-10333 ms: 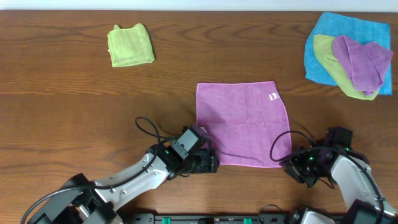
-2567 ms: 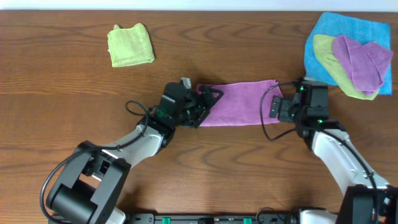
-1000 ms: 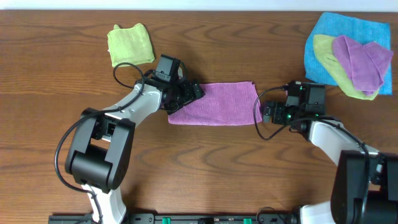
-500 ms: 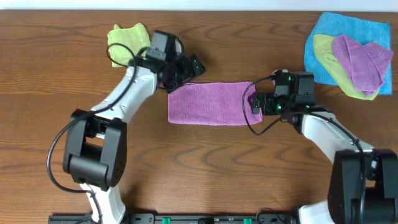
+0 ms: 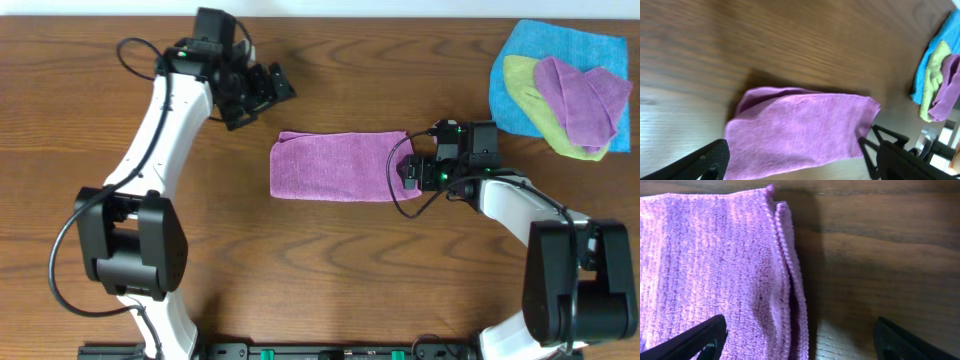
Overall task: Fold the cloth
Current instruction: 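Release the left end and raise the left gripper away to the upper left, then fold the strip's right end over toward the left with the right gripper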
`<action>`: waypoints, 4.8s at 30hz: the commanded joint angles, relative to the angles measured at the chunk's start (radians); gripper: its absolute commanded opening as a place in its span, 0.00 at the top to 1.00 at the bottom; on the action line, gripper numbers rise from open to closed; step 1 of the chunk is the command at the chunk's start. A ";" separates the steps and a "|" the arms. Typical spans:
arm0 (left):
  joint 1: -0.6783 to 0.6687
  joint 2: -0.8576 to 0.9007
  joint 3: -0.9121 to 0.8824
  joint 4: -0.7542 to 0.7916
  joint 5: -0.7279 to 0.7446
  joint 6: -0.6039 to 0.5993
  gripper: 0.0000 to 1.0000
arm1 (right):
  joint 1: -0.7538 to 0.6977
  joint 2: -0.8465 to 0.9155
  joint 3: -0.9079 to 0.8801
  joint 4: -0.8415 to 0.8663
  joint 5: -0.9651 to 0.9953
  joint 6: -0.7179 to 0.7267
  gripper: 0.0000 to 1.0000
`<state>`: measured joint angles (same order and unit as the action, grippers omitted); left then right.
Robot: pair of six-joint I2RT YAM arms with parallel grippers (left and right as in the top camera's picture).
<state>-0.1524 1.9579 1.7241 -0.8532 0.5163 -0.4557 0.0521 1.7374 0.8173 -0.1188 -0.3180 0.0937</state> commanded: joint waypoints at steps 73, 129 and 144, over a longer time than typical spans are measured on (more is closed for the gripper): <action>0.008 -0.225 0.021 -0.370 -0.340 0.254 0.05 | 0.531 0.021 0.376 -0.327 0.320 0.280 0.98; 0.008 -0.225 0.021 -0.347 -0.341 0.254 0.05 | 0.729 0.134 0.376 -0.058 0.291 0.433 0.01; 0.002 -0.224 0.006 -0.360 -0.232 0.299 0.05 | 0.682 0.133 0.376 -0.145 0.468 0.383 0.01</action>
<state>-0.1471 1.7374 1.7283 -1.2060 0.2520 -0.1970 0.7593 1.8618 1.1774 -0.2516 0.0654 0.4999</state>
